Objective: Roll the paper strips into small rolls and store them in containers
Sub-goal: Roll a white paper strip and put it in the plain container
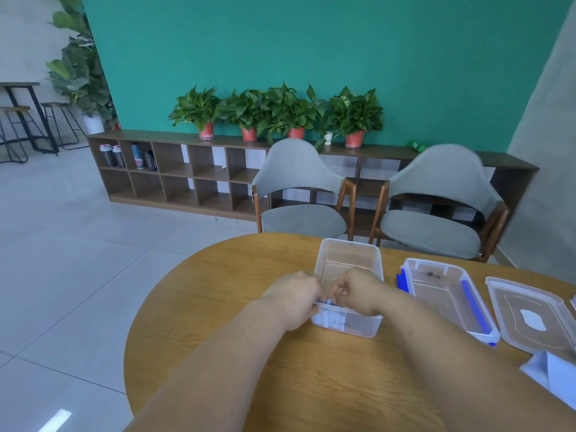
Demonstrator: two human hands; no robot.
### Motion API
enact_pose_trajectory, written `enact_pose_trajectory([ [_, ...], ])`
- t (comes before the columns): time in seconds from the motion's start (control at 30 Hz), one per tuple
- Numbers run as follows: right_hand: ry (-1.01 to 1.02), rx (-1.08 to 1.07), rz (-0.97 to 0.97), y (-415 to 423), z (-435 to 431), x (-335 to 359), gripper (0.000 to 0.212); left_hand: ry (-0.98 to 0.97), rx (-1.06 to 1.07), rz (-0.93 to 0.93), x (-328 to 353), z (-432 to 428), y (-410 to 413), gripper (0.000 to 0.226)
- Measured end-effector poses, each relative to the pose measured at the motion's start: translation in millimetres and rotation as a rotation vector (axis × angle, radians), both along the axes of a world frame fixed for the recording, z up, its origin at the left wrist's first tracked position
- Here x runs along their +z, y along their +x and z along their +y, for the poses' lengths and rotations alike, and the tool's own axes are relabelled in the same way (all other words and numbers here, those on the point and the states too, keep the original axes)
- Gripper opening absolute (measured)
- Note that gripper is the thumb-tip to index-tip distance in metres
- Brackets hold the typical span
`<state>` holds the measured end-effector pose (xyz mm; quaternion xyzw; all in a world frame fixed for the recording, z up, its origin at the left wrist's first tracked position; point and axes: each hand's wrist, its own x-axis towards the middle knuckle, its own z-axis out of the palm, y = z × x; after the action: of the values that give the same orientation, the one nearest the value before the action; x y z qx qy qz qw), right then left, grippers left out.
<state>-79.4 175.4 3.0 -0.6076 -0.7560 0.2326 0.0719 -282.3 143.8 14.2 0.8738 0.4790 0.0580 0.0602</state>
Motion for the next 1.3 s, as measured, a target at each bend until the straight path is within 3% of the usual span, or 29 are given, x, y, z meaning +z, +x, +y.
enact_pose_trajectory([
  [0.77,-0.045,-0.011,-0.104,-4,-4,10,0.024,0.031,0.008,0.035,13,-5,-5,0.045],
  [1.0,0.002,-0.033,-0.143,-2,-28,48,0.032,0.065,0.025,0.038,34,-17,0,0.051],
  [1.3,0.145,-0.034,-0.204,29,-95,104,0.022,0.133,-0.050,0.097,79,-63,36,0.050],
])
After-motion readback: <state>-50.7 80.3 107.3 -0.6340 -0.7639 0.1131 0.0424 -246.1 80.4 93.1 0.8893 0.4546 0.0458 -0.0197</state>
